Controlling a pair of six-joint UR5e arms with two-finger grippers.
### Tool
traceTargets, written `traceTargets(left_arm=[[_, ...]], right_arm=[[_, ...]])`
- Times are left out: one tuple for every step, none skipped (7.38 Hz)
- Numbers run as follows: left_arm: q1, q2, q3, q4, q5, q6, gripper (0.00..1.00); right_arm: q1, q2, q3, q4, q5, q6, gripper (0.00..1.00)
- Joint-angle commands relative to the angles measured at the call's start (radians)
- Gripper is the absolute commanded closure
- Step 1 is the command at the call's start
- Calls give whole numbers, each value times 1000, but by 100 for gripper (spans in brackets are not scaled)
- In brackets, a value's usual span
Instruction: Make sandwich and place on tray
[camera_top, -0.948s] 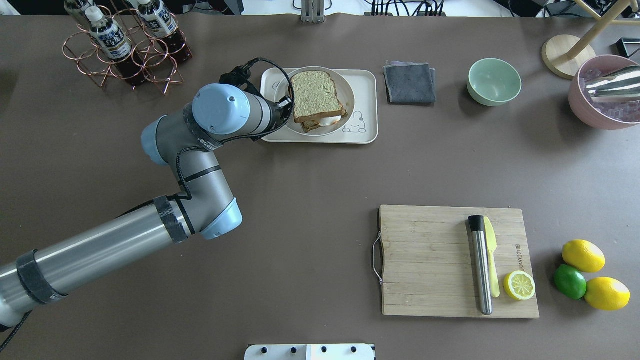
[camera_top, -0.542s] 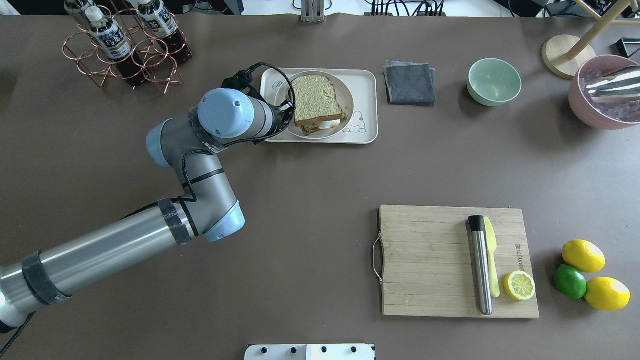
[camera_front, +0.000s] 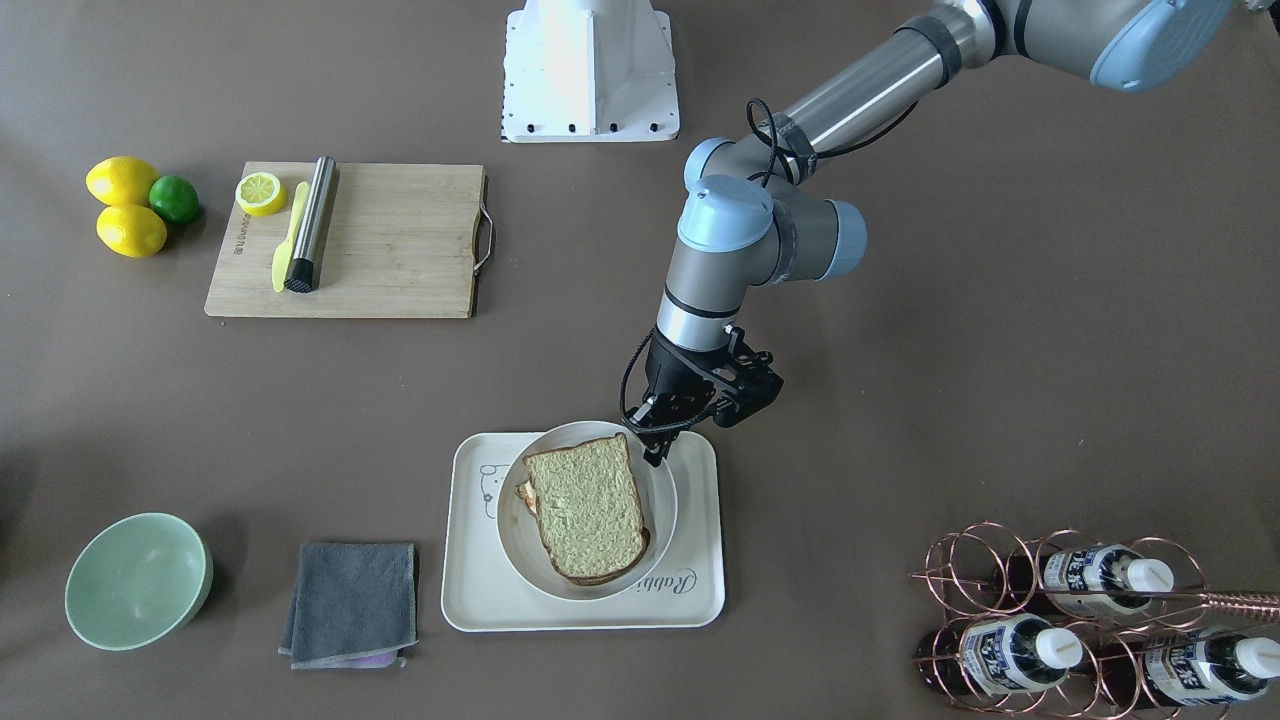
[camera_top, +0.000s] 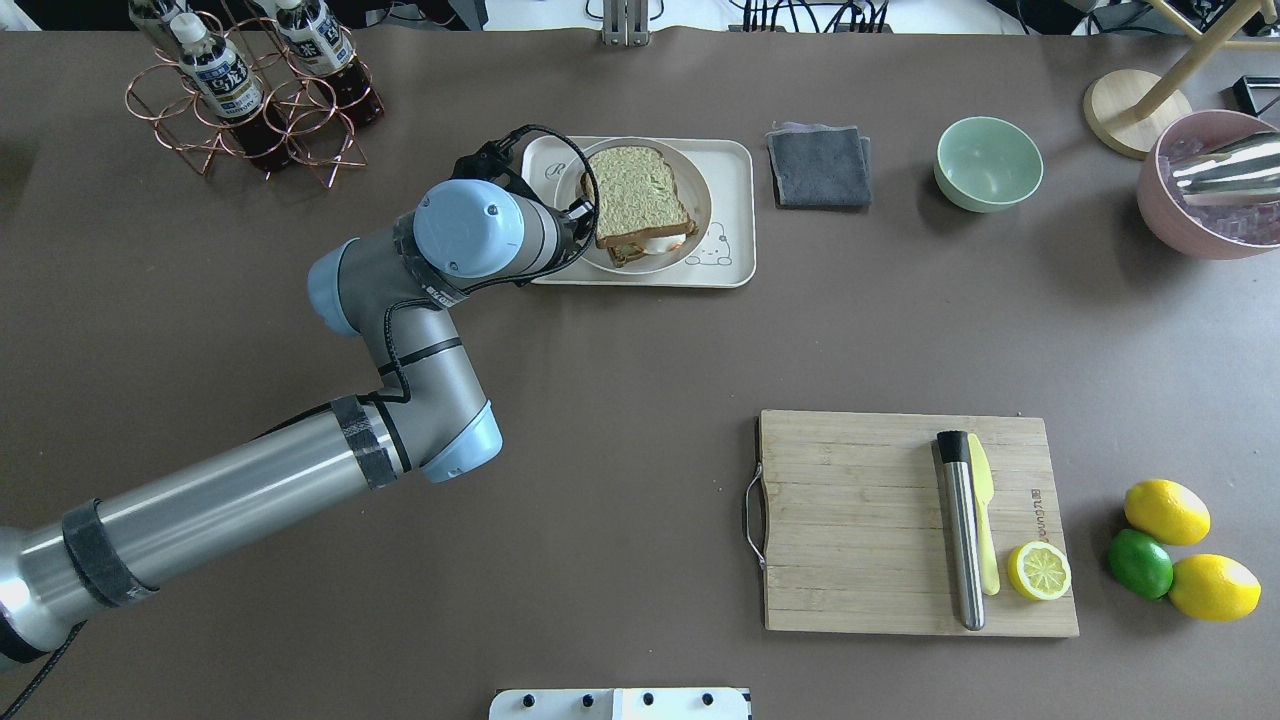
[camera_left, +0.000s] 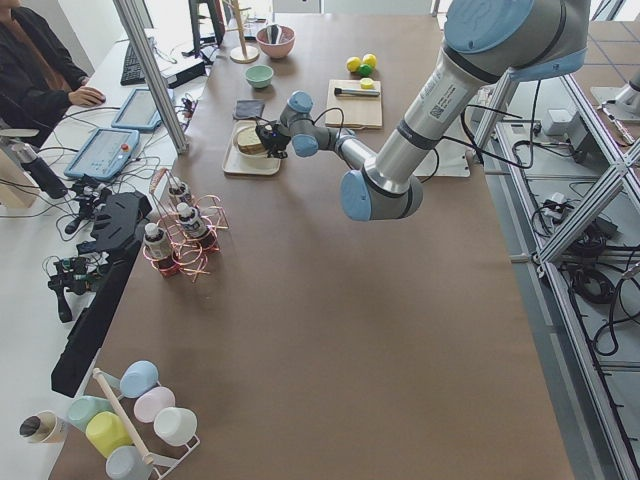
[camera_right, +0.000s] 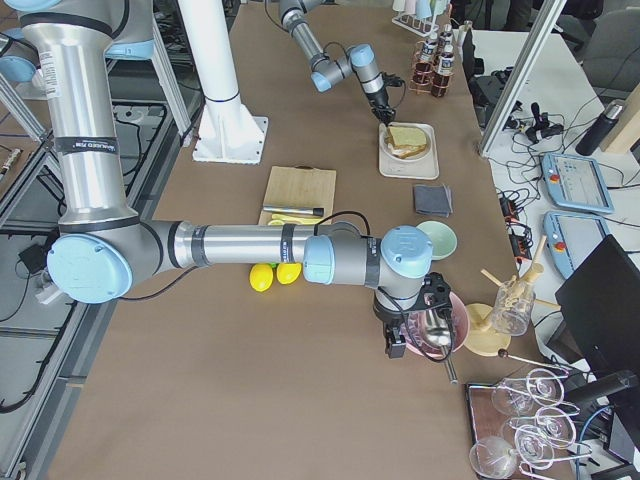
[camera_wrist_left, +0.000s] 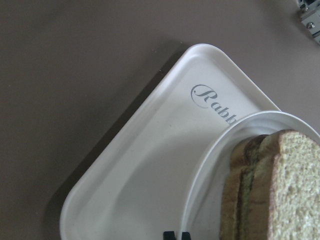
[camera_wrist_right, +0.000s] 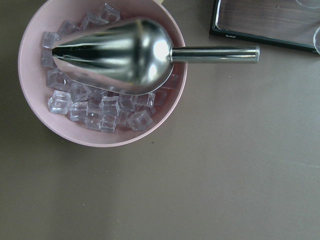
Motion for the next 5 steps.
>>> traceTargets(left_arm=[[2, 0, 9, 0, 2, 9, 42], [0, 0, 4, -2, 5, 12, 2], [-9, 0, 0, -2, 4, 42, 2], [-44, 2, -6, -2, -1, 97, 2], [-73, 14, -49, 0, -7, 159, 2]], right_arm=[[-5, 10, -2, 0, 0, 2, 0], [-5, 15, -2, 0, 0, 2, 0], [-7, 18, -2, 0, 0, 5, 0], [-7, 18, 14, 0, 2, 11, 0], [-7, 18, 20, -1, 3, 15, 0]])
